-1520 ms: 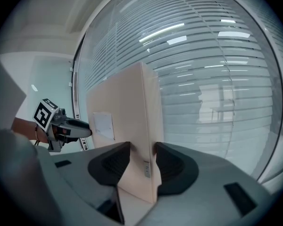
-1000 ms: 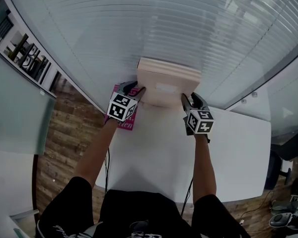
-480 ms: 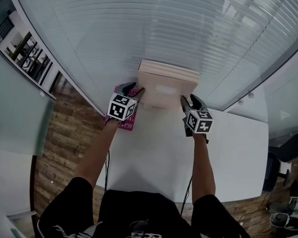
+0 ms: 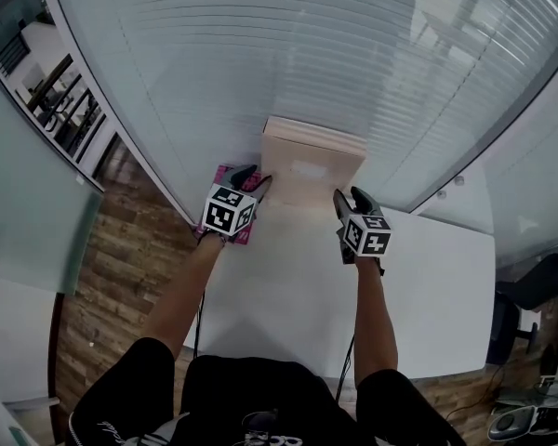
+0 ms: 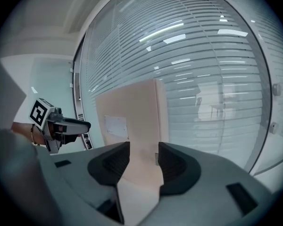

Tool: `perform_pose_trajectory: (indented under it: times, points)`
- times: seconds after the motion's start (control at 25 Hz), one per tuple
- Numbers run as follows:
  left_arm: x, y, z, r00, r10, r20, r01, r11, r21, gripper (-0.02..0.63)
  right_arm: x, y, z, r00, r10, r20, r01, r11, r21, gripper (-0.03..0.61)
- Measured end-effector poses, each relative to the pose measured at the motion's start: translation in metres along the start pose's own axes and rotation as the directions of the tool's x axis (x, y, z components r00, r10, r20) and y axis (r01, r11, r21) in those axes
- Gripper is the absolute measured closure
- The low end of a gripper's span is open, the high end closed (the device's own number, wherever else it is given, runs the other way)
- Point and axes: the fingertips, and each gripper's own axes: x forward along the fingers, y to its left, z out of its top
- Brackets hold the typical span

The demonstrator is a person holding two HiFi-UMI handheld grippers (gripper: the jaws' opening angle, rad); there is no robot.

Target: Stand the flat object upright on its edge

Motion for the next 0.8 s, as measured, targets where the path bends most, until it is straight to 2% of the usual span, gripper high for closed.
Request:
perform_pose_trajectory:
  times: [0.24,0.52,0.8]
  points:
    - [-0.027,-0.024,-0.005,1.000,-0.003,0.020,0.003,1.000,0.006,0.437,-0.024,0.013,0.005,1.000,0.011,0.019,-0.011,1.000,-0.019,0.388]
    - [-0.058,-0.041,-0.004,0.999,0.006,0.035,-0.006,1.000,0.020,0.467,-0.056,0.036,0.011,0.998,0.032,0.045,-0.029,0.998,-0.064,0.391]
    - [-0.091,-0.055,-0.009,0.997,0.057,0.058,-0.057,0.998,0.004,0.503,-0.085,0.048,0.004,0.997,0.027,0.072,-0.022,0.998,-0.063,0.462]
